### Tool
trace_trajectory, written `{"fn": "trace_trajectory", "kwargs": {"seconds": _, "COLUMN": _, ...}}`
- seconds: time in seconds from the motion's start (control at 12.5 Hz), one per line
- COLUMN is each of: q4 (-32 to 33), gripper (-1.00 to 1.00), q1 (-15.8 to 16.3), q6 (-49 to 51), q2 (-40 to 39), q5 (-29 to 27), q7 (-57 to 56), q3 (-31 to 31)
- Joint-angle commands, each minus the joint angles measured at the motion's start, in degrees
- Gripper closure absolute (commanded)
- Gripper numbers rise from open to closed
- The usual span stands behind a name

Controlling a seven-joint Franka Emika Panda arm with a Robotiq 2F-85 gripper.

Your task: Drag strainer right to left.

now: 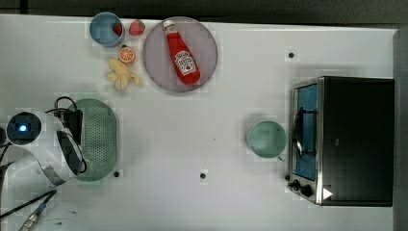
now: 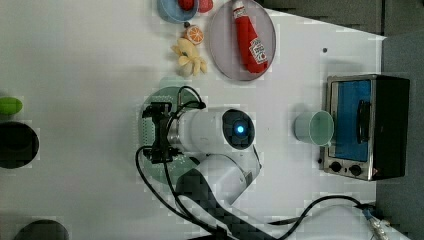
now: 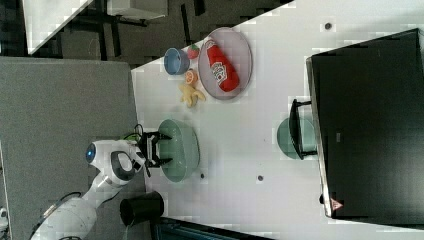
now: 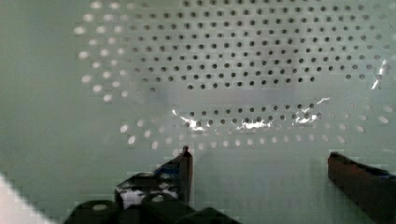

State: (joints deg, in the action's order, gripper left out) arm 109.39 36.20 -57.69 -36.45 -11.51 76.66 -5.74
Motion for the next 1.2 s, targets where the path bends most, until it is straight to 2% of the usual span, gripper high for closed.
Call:
{"fn": "trace_trajectory", "kwargs": {"seconds": 0.08, "q4": -2.74, "gripper": -1.0, "q1": 2.69, "q6": -0.73, "q2": -1.13, "q5": -0.63, "q7": 2.65, "q3": 0.39}}
{"fn": "trace_trajectory", "kwargs": {"seconds": 0.24, "q4": -2.64, "gripper": -1.0, "q1": 2.66, "q6": 0.45, "q2": 0.13, "q5": -0.27, "q7": 0.81, "q3": 1.39}}
{"fn": "trace_trajectory", "kwargs": {"seconds": 0.4, "q4": -2.16, "gripper": -1.0, "q1": 2.62, "q6": 8.14, "q2": 3.77, "q5": 0.72, "q7": -7.78, "q3": 3.85}}
{"fn": "trace_trajectory", "kwargs": {"seconds": 0.8, "q4": -2.5, "gripper": -1.0, "q1": 1.77, "q6": 28.36, "q2": 20.98, "q5": 4.44, "q7": -31.57, "q3": 16.95}}
{"fn": "trace_trajectory", "kwargs": {"seconds": 0.96, "q4": -2.48, "gripper": -1.0, "q1": 1.39, "q6": 36.0, "q2": 28.38, "q5": 7.98, "q7": -40.34, "q3": 23.49}}
{"fn": "trace_trajectory", "kwargs": {"seconds": 1.2, "q4": -2.41, "gripper": -1.0, "q1": 1.02, "q6": 46.83, "q2": 38.39, "q5": 17.49, "q7": -55.35, "q3": 32.19}}
